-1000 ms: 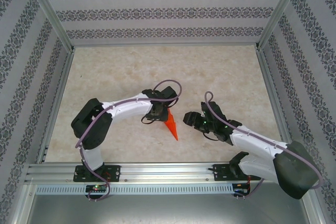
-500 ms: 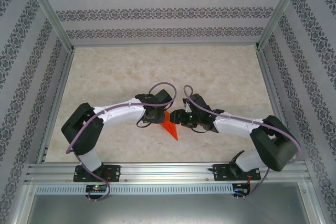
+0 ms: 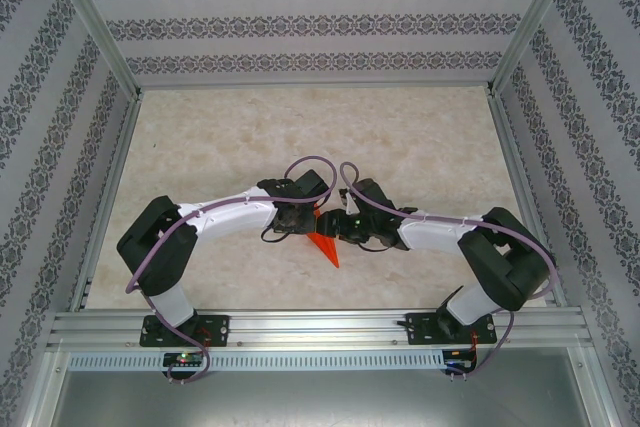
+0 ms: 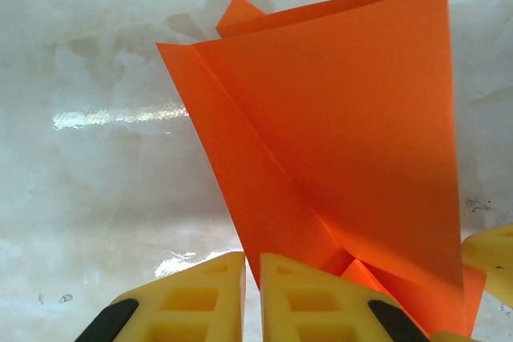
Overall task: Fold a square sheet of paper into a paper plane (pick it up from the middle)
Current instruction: Turn over a paper plane at the center of the table.
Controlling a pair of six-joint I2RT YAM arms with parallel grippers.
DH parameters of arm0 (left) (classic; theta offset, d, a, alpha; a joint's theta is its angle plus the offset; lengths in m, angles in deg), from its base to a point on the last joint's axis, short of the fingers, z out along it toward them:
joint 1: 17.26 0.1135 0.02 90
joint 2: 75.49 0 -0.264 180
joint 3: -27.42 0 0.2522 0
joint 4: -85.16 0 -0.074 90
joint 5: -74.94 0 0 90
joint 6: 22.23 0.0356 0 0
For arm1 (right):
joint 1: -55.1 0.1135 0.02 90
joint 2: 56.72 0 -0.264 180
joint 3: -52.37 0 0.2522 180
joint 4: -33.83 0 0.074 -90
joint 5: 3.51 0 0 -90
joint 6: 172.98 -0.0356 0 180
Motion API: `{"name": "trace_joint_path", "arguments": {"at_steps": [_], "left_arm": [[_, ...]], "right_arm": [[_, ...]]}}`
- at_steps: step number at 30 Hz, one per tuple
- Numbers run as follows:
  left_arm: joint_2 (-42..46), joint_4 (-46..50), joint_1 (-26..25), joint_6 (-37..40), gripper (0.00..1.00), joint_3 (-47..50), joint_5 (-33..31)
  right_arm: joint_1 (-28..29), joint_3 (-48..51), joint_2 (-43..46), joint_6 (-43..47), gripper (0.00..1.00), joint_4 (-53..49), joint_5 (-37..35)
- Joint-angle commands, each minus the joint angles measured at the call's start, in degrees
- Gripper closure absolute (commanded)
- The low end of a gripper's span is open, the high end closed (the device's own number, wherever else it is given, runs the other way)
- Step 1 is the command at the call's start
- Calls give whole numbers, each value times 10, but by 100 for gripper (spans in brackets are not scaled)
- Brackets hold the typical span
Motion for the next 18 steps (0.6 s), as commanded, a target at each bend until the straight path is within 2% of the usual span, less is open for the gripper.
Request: {"name": "trace_joint_path", "arguments": {"at_steps": [1,8,18], "left_arm": [[6,-17,-5,8,85,6,-7],[12,-19,-5,6,85,13,-7],[13,-23,-5,5,84,15,-4]], "right_arm": [[8,-8,-15,8,45,13,17],[16,-7,-26,17,45,10,8],[27,-30,-51,51,53,-36,-10]]}}
